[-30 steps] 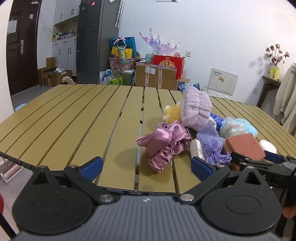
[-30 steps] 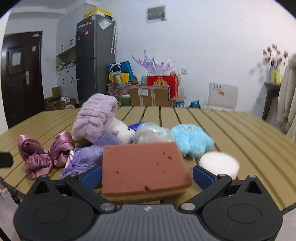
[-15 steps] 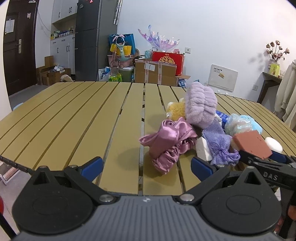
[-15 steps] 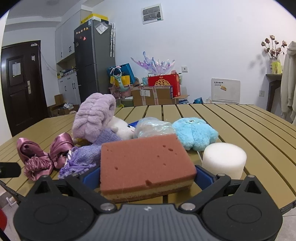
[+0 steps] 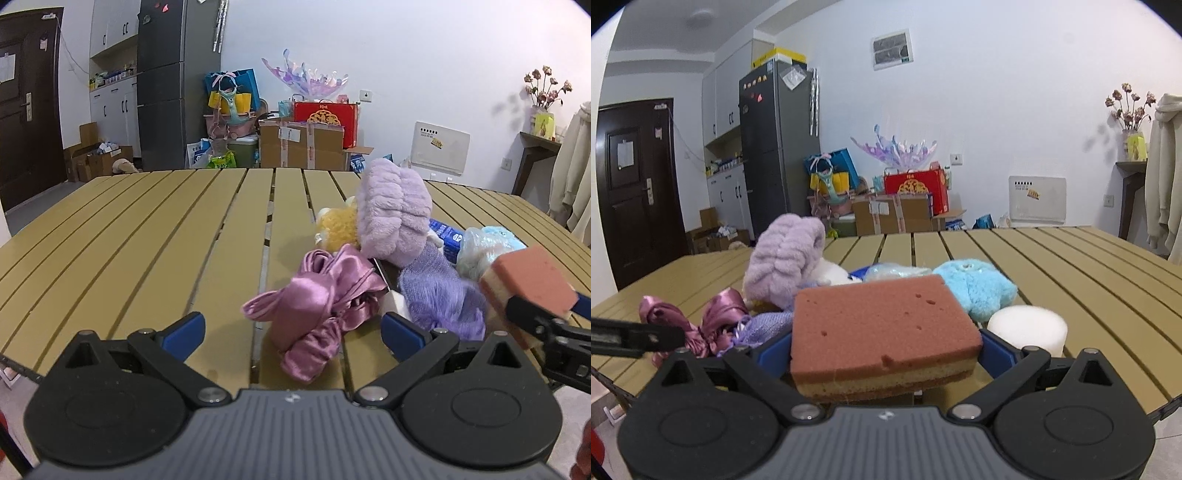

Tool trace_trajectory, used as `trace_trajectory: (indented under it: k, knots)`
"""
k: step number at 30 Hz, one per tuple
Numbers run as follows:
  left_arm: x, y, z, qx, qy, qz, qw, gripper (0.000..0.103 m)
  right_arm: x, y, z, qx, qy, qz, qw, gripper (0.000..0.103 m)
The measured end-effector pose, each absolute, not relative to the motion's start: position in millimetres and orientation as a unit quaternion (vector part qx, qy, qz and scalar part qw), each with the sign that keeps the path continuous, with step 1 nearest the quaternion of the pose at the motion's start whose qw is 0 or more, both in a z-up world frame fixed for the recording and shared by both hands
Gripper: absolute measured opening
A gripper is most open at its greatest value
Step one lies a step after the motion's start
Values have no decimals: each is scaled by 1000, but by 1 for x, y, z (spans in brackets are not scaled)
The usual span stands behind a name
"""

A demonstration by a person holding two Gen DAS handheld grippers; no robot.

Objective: Collect trash
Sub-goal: 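Close left gripper on pink satin scrunchie while right gripper grasps pink sponge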

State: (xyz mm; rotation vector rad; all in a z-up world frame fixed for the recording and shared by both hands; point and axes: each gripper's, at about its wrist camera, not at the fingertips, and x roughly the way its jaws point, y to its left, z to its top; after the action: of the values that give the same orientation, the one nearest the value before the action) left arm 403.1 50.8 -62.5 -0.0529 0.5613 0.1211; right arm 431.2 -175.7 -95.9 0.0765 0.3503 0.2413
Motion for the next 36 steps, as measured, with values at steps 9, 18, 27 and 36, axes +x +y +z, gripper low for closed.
trace_trajectory:
  k: [9,18,27,36]
  knots:
    - [428,48,-79,-38,279,71,957,103,426,-183,-94,40,161,107,980,100]
    - [432,52,-88,-41,281,58,957,76,422,-186,-92,34,153,104,982,100]
    - [422,47,-83,-45,263,46,963,42,417,-181,-93,28,151,115,981,100]
    - [405,50,-62,-52,227,48,971,40,413,-181,-91,28,144,117,982,100]
